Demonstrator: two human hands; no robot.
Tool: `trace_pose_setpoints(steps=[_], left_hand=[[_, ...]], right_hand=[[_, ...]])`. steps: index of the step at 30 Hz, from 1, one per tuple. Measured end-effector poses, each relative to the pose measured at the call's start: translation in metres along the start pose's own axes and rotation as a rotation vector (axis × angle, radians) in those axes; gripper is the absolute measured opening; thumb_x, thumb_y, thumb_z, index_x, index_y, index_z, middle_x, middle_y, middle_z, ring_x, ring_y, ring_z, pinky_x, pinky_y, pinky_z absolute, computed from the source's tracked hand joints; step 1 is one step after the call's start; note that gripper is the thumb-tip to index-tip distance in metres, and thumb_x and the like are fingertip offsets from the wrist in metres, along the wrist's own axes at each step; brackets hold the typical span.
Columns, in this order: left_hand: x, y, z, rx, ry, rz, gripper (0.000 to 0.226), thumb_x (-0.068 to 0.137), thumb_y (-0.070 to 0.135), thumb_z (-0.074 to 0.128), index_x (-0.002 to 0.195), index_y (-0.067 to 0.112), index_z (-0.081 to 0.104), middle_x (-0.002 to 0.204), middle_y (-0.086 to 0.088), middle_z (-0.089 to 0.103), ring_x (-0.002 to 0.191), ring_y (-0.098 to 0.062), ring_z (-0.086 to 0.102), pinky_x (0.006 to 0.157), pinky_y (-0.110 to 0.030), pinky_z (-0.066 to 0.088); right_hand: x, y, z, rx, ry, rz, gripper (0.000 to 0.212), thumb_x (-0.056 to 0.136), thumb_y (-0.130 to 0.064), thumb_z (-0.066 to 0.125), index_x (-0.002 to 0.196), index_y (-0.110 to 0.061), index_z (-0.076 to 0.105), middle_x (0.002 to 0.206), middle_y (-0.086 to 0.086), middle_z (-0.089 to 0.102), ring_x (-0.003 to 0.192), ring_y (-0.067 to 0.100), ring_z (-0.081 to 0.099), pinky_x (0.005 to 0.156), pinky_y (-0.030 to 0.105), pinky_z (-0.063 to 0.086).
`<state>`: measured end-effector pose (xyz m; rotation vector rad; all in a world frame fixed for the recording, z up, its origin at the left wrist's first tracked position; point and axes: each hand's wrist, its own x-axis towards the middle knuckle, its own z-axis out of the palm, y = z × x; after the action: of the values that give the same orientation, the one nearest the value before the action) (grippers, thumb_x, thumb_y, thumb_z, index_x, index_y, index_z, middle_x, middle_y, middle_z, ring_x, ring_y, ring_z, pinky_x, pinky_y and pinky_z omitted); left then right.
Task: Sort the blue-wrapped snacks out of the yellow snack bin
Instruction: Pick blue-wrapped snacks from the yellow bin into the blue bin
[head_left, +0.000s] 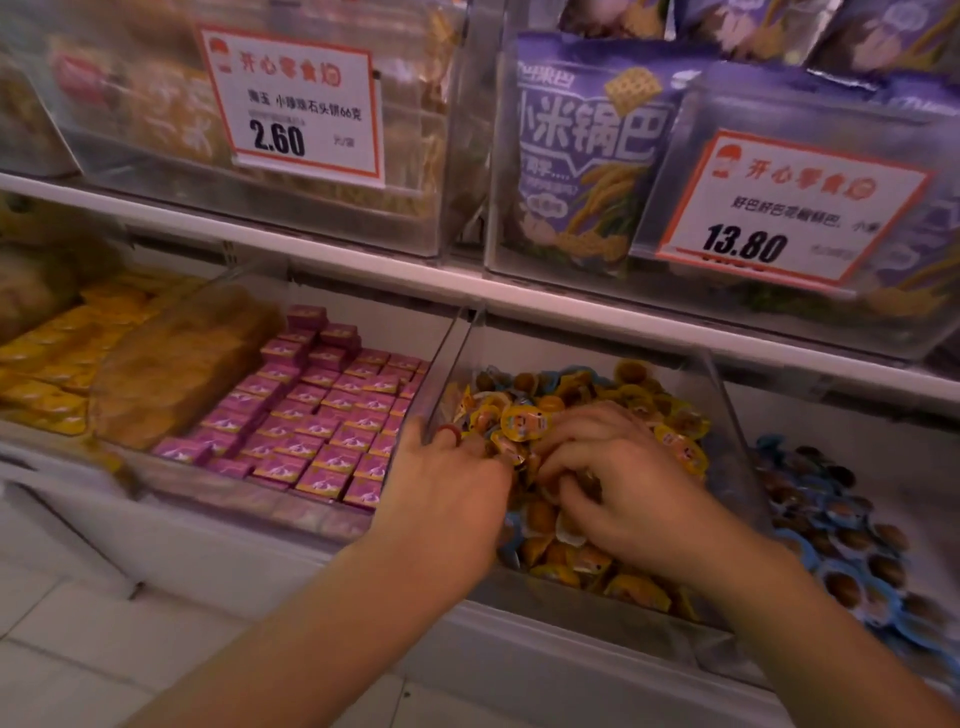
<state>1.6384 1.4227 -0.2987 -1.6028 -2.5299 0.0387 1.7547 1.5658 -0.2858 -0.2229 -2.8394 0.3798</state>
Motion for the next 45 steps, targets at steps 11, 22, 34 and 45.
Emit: trace_pose_setpoints(steps=[11, 22, 34, 45], left_hand=[[-0.004, -0.024, -0.003, -0.557, 0.395, 0.029, 0.017, 0.081, 0.031, 0.073, 0.085, 0.028, 0.057, 0.07, 0.014, 0.061, 0.071, 0.0, 0.059, 0.06, -0.018, 0.04], [-0.002, -0.012, -0.003, -0.959, 0.573, -0.161, 0.018, 0.084, 0.021, 0.076, 0.082, 0.031, 0.06, 0.086, 0.021, 0.066, 0.073, 0.008, 0.059, 0.062, -0.006, 0.038], [0.001, 0.016, -0.002, -0.977, 0.678, -0.147, 0.015, 0.079, 0.036, 0.068, 0.09, 0.038, 0.058, 0.088, 0.022, 0.065, 0.081, 0.003, 0.063, 0.072, -0.025, 0.051], [0.003, 0.053, -0.006, -1.024, 0.443, 0.185, 0.034, 0.084, 0.052, 0.052, 0.118, 0.043, 0.051, 0.127, 0.026, 0.055, 0.111, 0.011, 0.055, 0.088, -0.001, 0.037]], right_hand=[[-0.013, -0.018, 0.014, -0.078, -0.278, -0.048, 0.033, 0.092, -0.06, 0.049, 0.109, -0.041, 0.07, 0.113, -0.013, 0.047, 0.123, 0.014, 0.029, 0.109, 0.035, 0.016], [-0.003, -0.016, 0.009, 0.392, 0.055, 0.189, 0.009, 0.08, -0.019, 0.075, 0.072, -0.023, 0.076, 0.103, -0.013, 0.067, 0.104, 0.002, 0.057, 0.093, 0.018, 0.04], [-0.007, -0.031, -0.016, 1.846, 0.354, 0.788, 0.028, 0.099, -0.026, 0.048, 0.1, -0.001, 0.061, 0.09, 0.024, 0.072, 0.073, 0.033, 0.072, 0.056, 0.039, 0.06], [-0.022, -0.031, -0.019, 1.923, 0.285, 0.757, 0.033, 0.087, -0.033, 0.064, 0.114, -0.015, 0.07, 0.107, 0.009, 0.072, 0.101, 0.026, 0.065, 0.096, 0.04, 0.05]])
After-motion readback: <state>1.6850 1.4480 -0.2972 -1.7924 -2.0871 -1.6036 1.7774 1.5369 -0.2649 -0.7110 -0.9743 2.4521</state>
